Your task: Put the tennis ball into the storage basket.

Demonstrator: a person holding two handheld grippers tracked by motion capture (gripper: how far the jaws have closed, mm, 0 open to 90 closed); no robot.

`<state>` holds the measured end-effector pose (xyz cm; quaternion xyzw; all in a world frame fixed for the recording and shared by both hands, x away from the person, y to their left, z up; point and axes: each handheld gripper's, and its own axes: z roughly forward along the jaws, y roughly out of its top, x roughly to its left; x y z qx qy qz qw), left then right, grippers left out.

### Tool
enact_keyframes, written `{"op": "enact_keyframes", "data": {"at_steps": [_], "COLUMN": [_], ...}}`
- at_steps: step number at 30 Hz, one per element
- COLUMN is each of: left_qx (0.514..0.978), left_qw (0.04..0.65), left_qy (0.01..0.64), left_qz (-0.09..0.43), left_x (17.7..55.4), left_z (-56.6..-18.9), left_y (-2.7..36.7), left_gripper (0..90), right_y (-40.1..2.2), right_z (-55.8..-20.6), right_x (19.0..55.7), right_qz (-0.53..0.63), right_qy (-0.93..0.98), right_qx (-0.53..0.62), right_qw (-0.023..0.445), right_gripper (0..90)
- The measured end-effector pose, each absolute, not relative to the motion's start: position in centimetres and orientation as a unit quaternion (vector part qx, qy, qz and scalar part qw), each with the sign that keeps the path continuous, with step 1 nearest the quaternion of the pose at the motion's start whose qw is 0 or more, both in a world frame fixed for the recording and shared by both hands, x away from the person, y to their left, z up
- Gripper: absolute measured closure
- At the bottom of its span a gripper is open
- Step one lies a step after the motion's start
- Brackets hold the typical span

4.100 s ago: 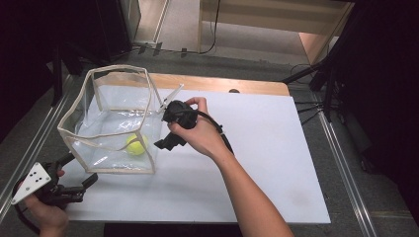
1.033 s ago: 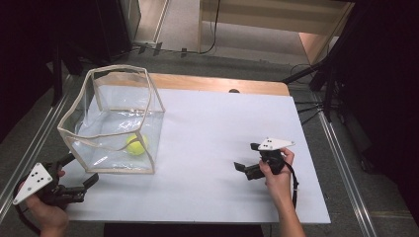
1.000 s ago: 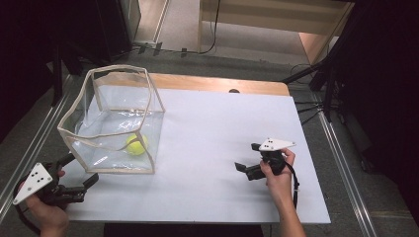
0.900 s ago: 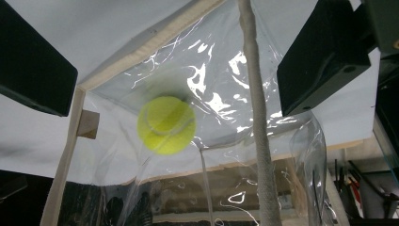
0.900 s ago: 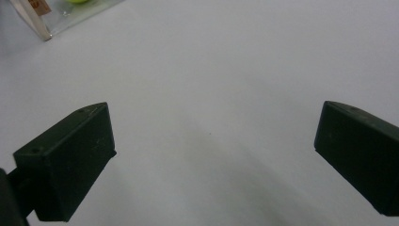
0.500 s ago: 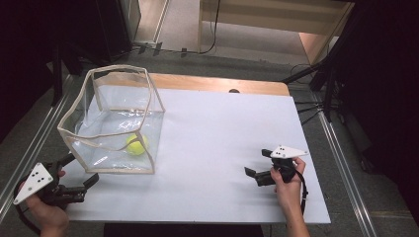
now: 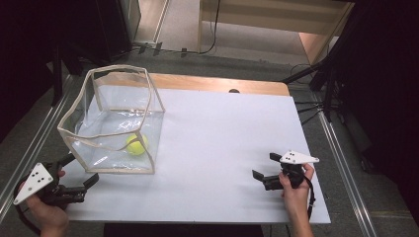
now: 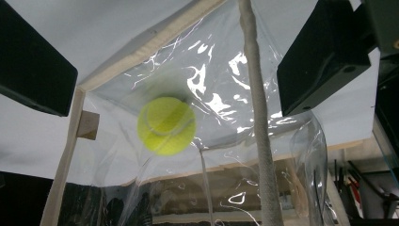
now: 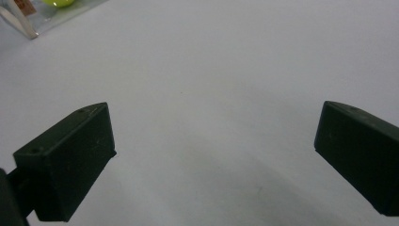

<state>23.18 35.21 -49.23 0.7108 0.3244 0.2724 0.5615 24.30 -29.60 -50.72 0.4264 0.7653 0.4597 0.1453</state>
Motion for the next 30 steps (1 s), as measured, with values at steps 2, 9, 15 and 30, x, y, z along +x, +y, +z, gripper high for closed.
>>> {"op": "enact_keyframes", "data": {"at_steps": [2, 9, 15, 30], "left_qx": [0.711, 0.711, 0.71, 0.708], "left_qw": [0.561, 0.561, 0.562, 0.565], "left_qy": [0.324, 0.324, 0.324, 0.325], "left_qz": [0.272, 0.272, 0.273, 0.272], "left_x": [23.2, 23.2, 23.2, 23.3], "left_z": [-49.2, -49.2, -49.2, -49.2], "left_y": [35.2, 35.2, 35.2, 35.3], "left_gripper": [0.0, 0.0, 0.0, 0.0], "right_y": [-29.9, -30.8, -31.5, -32.8], "right_z": [-50.7, -50.7, -50.8, -51.0], "right_x": [24.1, 23.4, 22.9, 22.1], "right_qz": [0.464, 0.468, 0.471, 0.488], "right_qy": [0.762, 0.754, 0.748, 0.725], "right_qx": [0.429, 0.435, 0.441, 0.456], "right_qw": [0.144, 0.153, 0.156, 0.168], "right_gripper": [0.0, 0.0, 0.0, 0.0]}}
